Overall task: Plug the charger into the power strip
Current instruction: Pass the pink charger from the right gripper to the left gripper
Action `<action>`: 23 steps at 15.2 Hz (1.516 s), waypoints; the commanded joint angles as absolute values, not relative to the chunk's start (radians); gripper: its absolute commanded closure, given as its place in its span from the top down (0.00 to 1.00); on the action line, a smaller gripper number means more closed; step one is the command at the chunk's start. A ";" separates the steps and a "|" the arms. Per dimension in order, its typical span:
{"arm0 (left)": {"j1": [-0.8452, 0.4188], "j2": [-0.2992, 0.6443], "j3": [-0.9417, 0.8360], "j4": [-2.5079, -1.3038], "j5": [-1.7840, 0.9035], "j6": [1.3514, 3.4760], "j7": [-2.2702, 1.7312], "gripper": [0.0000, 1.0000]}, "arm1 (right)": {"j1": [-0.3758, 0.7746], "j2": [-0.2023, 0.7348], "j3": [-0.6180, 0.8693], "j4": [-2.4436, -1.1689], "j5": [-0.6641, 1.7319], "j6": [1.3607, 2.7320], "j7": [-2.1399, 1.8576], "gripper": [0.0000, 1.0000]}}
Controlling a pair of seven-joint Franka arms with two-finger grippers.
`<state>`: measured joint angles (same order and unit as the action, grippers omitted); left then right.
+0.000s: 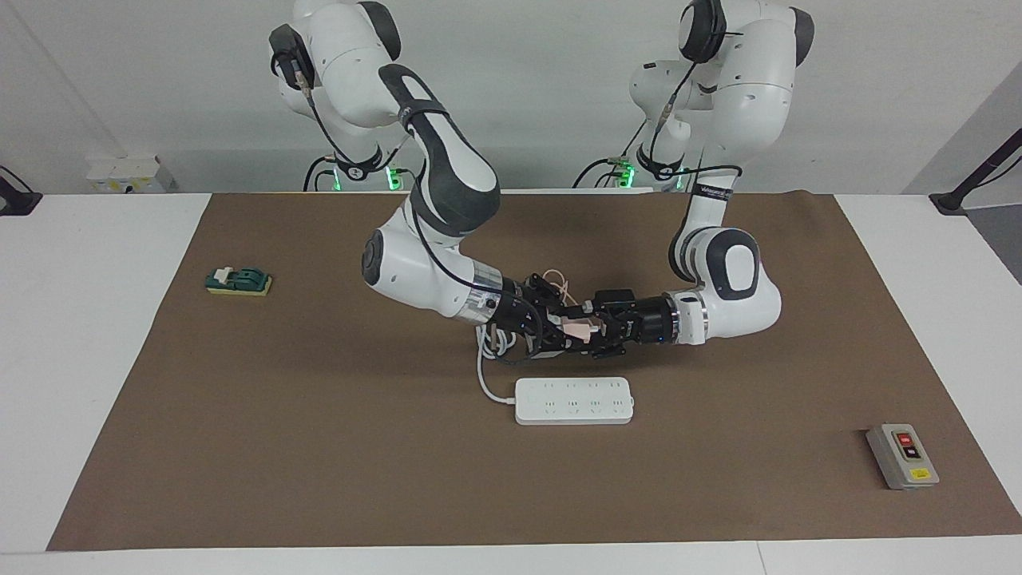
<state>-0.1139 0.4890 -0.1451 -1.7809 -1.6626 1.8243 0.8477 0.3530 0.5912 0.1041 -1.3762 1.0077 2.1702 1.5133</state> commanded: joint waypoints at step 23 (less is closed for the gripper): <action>-0.064 0.457 -0.127 -1.793 -1.588 1.726 0.617 0.00 | 0.351 0.609 0.103 -1.347 0.996 2.171 1.531 0.00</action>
